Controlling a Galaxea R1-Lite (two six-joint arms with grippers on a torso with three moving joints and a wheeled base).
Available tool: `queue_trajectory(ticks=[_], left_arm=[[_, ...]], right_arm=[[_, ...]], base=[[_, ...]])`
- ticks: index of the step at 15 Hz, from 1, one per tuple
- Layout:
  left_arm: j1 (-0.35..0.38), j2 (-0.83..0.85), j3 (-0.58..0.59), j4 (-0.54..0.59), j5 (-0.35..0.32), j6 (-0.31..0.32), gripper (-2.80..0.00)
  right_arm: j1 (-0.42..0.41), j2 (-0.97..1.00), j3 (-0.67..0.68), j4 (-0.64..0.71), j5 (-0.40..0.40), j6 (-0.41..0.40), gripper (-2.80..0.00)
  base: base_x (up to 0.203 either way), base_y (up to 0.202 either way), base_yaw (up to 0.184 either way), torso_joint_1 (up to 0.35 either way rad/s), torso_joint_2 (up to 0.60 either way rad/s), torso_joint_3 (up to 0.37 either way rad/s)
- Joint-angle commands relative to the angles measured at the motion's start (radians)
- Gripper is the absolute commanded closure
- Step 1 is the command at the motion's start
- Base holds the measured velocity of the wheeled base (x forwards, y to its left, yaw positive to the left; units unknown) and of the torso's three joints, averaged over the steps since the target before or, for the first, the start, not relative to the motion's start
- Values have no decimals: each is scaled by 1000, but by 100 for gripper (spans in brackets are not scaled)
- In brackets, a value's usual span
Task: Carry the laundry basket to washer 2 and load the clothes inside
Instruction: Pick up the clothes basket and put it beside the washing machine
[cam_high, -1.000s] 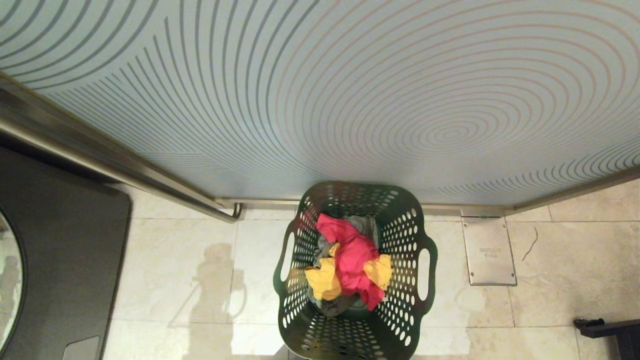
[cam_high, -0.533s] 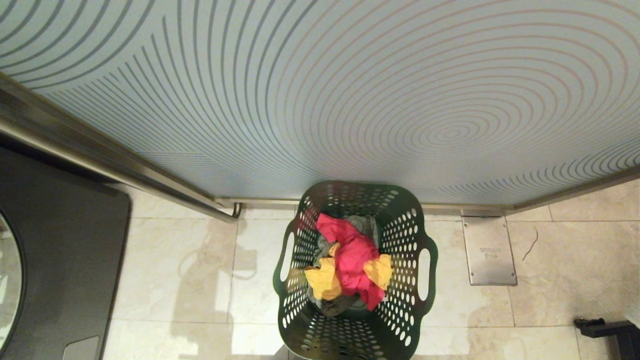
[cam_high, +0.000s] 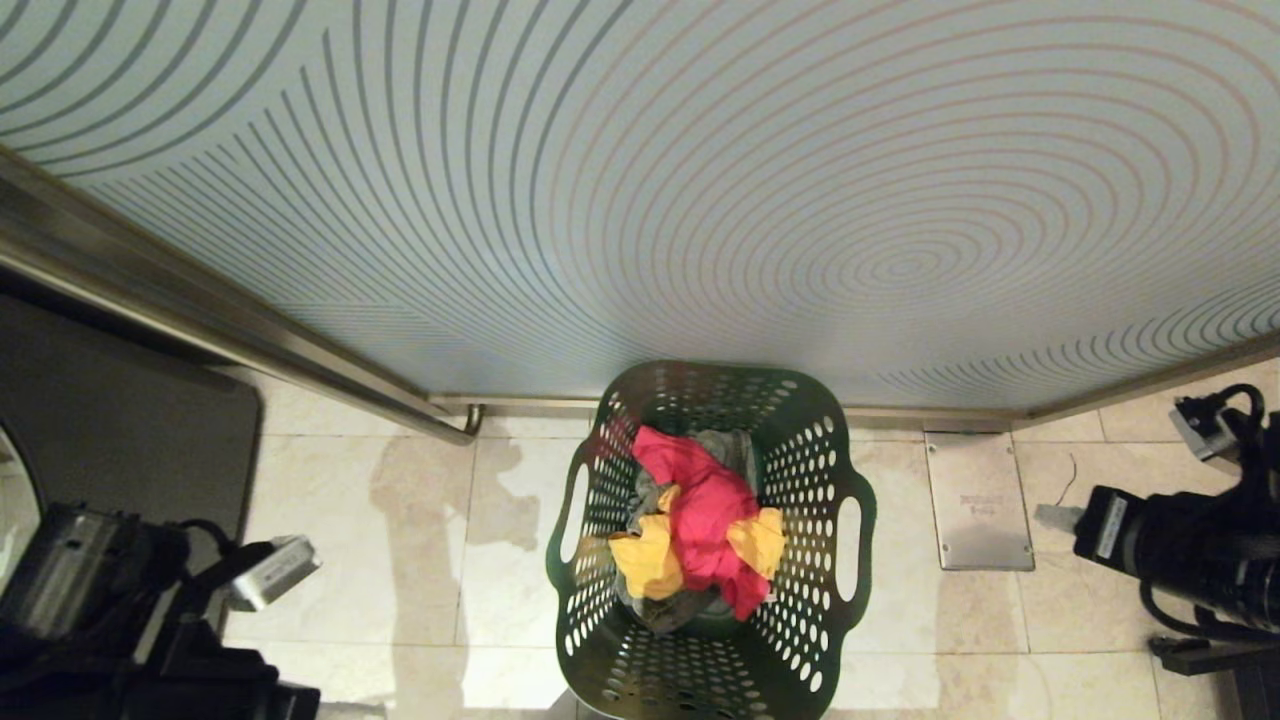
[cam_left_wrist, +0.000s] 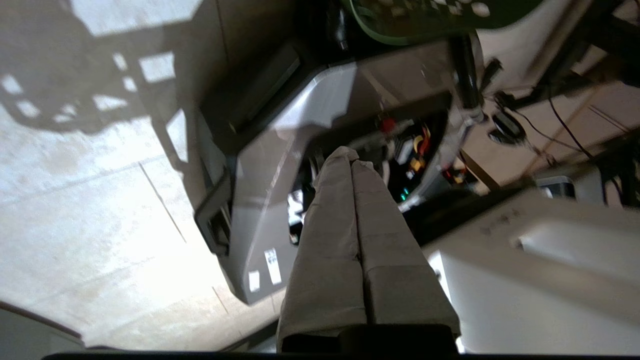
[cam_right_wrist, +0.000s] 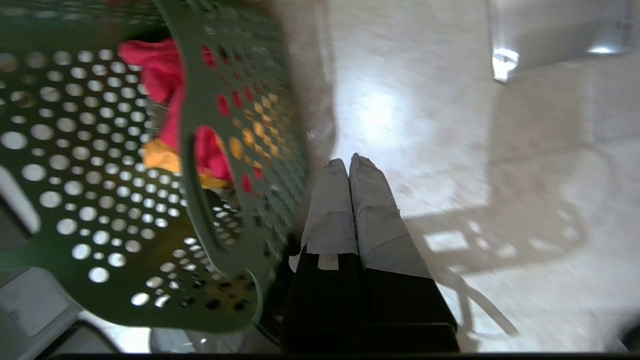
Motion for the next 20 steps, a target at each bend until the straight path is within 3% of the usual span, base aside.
queue_trajectory(ticks=[1, 3, 5, 9, 14, 16, 20], left_arm=[[-69, 153, -57, -76, 51, -33, 0], [-119, 163, -78, -81, 93, -45, 0], [-135, 145, -76, -85, 150, -67, 0], [-137, 75, -62, -76, 157, -118, 0], [-166, 112, -59, -86, 153, -156, 0], [-202, 130, -65, -87, 153, -202, 0], [-211, 173, -71, -113, 151, -204, 0]], right_arm=[[44, 141, -60, -25, 26, 5, 0], [79, 188, -108, -28, 40, 11, 0], [135, 184, -159, -1, 52, 79, 0], [269, 151, -260, 172, 55, 163, 0], [277, 169, -258, 237, 167, 190, 0], [278, 170, -257, 243, 169, 187, 0], [277, 199, -251, 291, 172, 183, 0]], base=[[0, 0, 0, 0, 0, 0], [0, 0, 0, 0, 0, 0], [0, 0, 0, 0, 0, 0], [0, 0, 0, 0, 0, 0], [0, 0, 0, 0, 0, 0], [0, 0, 0, 0, 0, 0], [0, 0, 0, 0, 0, 0]])
